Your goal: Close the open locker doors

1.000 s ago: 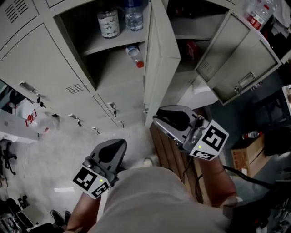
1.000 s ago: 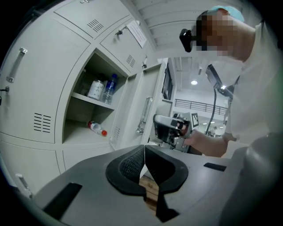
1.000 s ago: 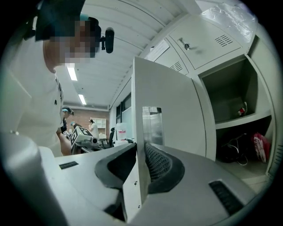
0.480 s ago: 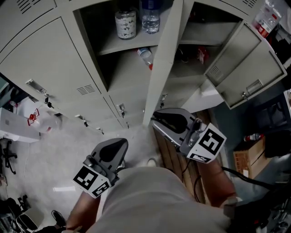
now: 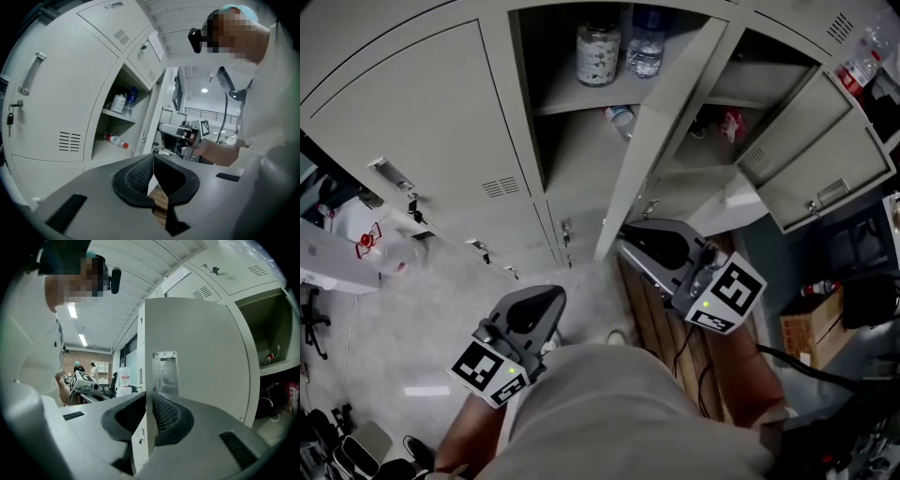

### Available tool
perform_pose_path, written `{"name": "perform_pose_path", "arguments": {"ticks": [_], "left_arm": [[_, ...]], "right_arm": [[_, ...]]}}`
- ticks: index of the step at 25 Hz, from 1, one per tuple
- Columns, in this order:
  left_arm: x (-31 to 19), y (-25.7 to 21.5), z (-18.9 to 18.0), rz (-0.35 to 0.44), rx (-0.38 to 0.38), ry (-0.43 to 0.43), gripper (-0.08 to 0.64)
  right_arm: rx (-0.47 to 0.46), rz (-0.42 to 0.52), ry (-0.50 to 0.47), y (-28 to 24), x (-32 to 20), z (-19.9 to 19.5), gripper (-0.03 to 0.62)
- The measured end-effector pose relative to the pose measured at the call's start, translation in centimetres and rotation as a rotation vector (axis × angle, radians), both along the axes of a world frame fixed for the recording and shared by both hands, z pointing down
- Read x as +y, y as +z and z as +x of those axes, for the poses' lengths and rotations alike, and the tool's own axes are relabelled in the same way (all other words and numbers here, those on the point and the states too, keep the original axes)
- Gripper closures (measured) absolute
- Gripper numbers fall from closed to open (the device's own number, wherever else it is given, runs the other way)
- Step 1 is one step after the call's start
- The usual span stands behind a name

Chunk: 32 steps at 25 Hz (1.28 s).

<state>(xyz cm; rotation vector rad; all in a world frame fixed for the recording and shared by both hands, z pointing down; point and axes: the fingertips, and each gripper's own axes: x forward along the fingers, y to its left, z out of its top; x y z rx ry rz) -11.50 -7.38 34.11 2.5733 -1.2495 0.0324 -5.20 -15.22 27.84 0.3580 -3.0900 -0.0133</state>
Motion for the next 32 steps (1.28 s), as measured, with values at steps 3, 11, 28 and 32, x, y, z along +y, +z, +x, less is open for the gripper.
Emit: {"name": "perform_pose_path", "arguments": {"ticks": [3,11,28,32], "left_arm": [[0.0,0.2,-1.3,0.001,0.01,0.005,0.548],[-0.3,0.3,-4.8,0.007,0.022,0.02,0.548],[-0.1,0.7,-10.9,0.005,0.027,0.063,0.548],[0.2,0.8,-12.2,0.003,0.029,0.062,0.548]], "right_arm": [[0.005,0.004,0.024,0.1,-0.5,-1.3,0.548],[0.007,0.009,0.083,0.0,-2.0,-4.5,0.549],[0.038,0.034,0.241,0.2,-6.0,-9.5,0.551],[0.045,0.044,0.266,0.3,-6.8,-10.4,0.551]]}}
